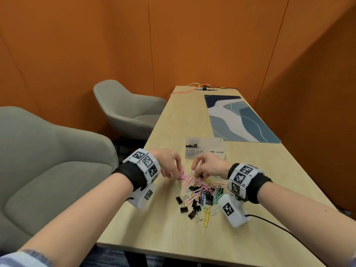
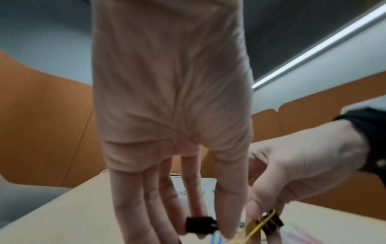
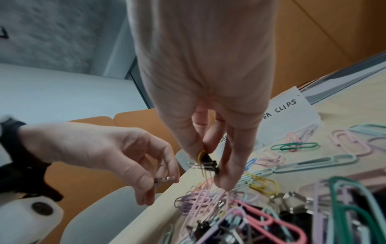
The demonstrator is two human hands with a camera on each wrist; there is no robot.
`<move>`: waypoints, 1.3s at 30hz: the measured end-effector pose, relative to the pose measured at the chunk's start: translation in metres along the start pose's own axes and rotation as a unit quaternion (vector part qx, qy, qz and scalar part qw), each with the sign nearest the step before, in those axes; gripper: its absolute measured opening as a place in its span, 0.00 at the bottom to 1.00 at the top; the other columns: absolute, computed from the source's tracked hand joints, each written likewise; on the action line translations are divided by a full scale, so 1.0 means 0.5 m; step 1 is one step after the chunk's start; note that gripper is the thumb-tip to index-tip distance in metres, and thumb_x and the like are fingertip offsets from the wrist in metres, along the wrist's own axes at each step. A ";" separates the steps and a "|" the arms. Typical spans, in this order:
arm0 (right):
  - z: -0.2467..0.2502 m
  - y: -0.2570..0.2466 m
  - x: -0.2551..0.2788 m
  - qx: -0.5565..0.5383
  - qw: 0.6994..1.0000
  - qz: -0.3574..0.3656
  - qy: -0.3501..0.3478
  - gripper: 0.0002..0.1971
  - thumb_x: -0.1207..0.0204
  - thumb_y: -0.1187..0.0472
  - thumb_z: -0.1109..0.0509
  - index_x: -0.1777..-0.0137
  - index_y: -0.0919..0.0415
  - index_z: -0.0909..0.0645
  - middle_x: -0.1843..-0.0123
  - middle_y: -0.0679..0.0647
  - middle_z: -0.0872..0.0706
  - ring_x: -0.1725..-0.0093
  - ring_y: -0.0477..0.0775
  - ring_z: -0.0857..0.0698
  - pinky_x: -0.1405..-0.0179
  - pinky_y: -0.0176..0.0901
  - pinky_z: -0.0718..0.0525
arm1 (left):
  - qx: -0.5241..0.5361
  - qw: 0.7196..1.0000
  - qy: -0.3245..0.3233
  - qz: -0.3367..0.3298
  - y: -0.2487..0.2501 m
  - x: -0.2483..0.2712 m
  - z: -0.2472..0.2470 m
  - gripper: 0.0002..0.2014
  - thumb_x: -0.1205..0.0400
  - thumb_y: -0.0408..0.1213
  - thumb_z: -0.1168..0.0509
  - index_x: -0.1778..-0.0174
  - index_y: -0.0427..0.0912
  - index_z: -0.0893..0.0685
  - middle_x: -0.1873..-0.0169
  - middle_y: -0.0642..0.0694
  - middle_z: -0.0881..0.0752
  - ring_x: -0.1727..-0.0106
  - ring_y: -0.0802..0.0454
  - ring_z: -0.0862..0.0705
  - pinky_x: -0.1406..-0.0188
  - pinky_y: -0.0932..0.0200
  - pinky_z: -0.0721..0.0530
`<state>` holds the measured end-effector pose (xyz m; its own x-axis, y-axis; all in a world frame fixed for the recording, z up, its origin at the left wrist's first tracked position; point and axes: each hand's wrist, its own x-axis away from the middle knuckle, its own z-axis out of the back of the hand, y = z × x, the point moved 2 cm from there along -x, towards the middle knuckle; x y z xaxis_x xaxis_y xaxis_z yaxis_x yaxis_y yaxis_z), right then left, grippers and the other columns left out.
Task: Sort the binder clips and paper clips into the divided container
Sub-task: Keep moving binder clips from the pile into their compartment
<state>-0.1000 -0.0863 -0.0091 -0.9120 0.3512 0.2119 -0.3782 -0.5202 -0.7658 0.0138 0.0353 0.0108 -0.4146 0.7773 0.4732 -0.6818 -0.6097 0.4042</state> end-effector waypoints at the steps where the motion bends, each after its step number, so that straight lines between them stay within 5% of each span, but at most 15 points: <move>1: 0.001 0.002 0.000 -0.011 1.000 0.000 -0.001 0.09 0.28 0.76 0.31 0.61 0.62 0.21 0.68 0.58 0.19 0.78 0.47 0.17 0.79 0.33 0.17 | 0.007 1.000 -0.003 -0.007 0.005 0.001 0.001 0.08 0.25 0.36 0.27 0.51 0.44 0.17 0.60 0.41 0.10 0.61 0.51 0.12 0.53 0.58 0.11; 8: -0.001 0.016 -0.003 -0.006 1.000 0.008 -0.012 0.08 0.31 0.69 0.25 0.63 0.56 0.18 0.72 0.50 0.23 0.71 0.44 0.23 0.75 0.33 0.24 | 0.007 1.000 0.018 -0.017 0.014 -0.002 -0.013 0.03 0.23 0.37 0.30 0.57 0.42 0.15 0.68 0.50 0.14 0.69 0.60 0.15 0.58 0.64 0.13; 16: 0.032 0.020 0.012 0.033 0.999 0.000 -0.011 0.12 0.31 0.77 0.30 0.61 0.58 0.18 0.69 0.53 0.21 0.73 0.48 0.20 0.73 0.33 0.19 | 0.050 0.998 0.025 -0.013 0.025 -0.006 -0.030 0.06 0.17 0.32 0.42 0.53 0.39 0.19 0.66 0.44 0.15 0.70 0.56 0.16 0.69 0.68 0.14; 21: 0.018 0.009 0.046 0.138 0.988 0.062 -0.036 0.08 0.29 0.67 0.27 0.58 0.52 0.16 0.56 0.49 0.15 0.63 0.45 0.19 0.60 0.40 0.17 | 0.045 0.999 0.005 0.014 0.021 0.012 -0.047 0.09 0.23 0.27 0.46 0.66 0.40 0.25 0.69 0.43 0.23 0.72 0.52 0.25 0.78 0.67 0.24; 25: -0.035 -0.009 0.070 0.211 0.965 0.131 -0.085 0.12 0.30 0.60 0.26 0.46 0.53 0.15 0.48 0.47 0.17 0.61 0.40 0.20 0.58 0.36 0.22 | 0.036 0.999 0.004 0.016 0.006 0.030 -0.067 0.06 0.22 0.28 0.47 0.64 0.39 0.29 0.68 0.46 0.30 0.67 0.48 0.31 0.74 0.62 0.32; 28: -0.069 -0.022 0.069 0.282 0.937 0.181 -0.093 0.16 0.30 0.57 0.26 0.41 0.54 0.16 0.43 0.51 0.15 0.49 0.48 0.19 0.49 0.40 0.23 | 0.031 0.999 0.002 0.020 -0.003 0.046 -0.079 0.07 0.19 0.33 0.47 0.57 0.38 0.25 0.63 0.46 0.29 0.62 0.46 0.30 0.73 0.62 0.31; 32: -0.096 -0.023 0.056 0.319 0.918 0.219 -0.085 0.09 0.28 0.64 0.30 0.49 0.62 0.14 0.56 0.53 0.18 0.54 0.51 0.21 0.56 0.39 0.27 | -0.026 1.000 -0.002 0.005 -0.018 0.059 -0.091 0.12 0.23 0.50 0.38 0.53 0.45 0.20 0.60 0.49 0.19 0.62 0.48 0.24 0.71 0.61 0.27; 39: -0.035 -0.005 0.026 0.160 0.980 0.114 -0.021 0.10 0.20 0.64 0.39 0.49 0.61 0.15 0.61 0.48 0.17 0.65 0.44 0.19 0.62 0.42 0.19 | -0.115 0.993 0.014 -0.031 -0.016 0.051 -0.113 0.21 0.29 0.59 0.27 0.55 0.46 0.21 0.55 0.49 0.19 0.53 0.51 0.21 0.56 0.60 0.26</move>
<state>-0.1081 -0.0670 -0.0151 -0.9818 0.1681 0.0878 -0.1880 -0.8014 -0.5677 -0.0254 0.0688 -0.0243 -0.3815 0.8183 0.4299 -0.8251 -0.5111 0.2407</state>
